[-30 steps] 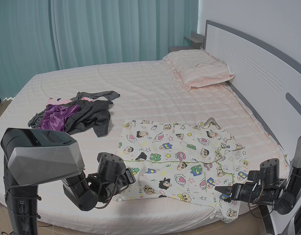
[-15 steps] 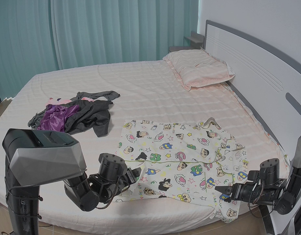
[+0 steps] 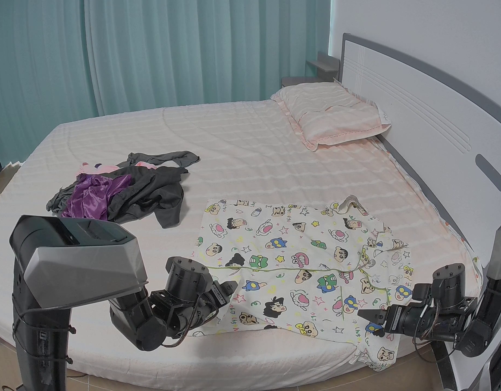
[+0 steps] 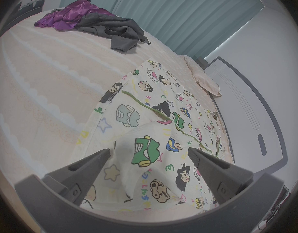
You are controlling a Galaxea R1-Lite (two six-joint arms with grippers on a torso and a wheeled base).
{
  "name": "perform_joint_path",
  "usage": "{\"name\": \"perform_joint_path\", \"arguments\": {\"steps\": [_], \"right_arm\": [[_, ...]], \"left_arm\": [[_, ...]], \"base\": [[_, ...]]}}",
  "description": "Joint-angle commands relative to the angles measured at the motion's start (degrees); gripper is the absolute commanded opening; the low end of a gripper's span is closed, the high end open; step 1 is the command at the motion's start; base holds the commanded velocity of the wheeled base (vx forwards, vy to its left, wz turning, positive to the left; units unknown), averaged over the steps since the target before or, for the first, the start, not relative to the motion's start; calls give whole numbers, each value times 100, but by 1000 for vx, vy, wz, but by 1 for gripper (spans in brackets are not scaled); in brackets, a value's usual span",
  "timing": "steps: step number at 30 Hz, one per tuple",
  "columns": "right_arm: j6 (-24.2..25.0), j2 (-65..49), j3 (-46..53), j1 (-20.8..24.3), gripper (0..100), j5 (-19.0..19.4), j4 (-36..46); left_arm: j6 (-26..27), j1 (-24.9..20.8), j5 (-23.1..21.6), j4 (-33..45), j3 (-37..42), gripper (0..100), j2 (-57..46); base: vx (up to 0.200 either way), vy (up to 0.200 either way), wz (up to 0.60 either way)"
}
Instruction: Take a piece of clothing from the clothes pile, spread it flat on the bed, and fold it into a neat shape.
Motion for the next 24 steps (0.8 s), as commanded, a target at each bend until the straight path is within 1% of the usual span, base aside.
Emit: {"name": "perform_joint_path", "arguments": {"steps": [1,6,10,17,19,24], "right_arm": [[1,16,92,3,100,4,-2],[1,16,92,3,100,4,-2],[1,7,92,3,100,4,-2],[1,7,92,3,100,4,-2],[1,7,92,3,100,4,-2],[1,-1,92,3,100,4,-2]], "left_arm": [[0,19,3,-11,-36,0,81],[-26,124,12,-20,-9,0,81],[-184,195,47,-29,-36,0,55],[-105,353,47,-11,-71,0,-235],[141,362,47,-20,-71,0,-315],[1187,406,39,-46,-106,0,-315]], "base": [[0,0,0],[0,0,0],[0,0,0],[0,0,0],[0,0,0],[0,0,0]]}}
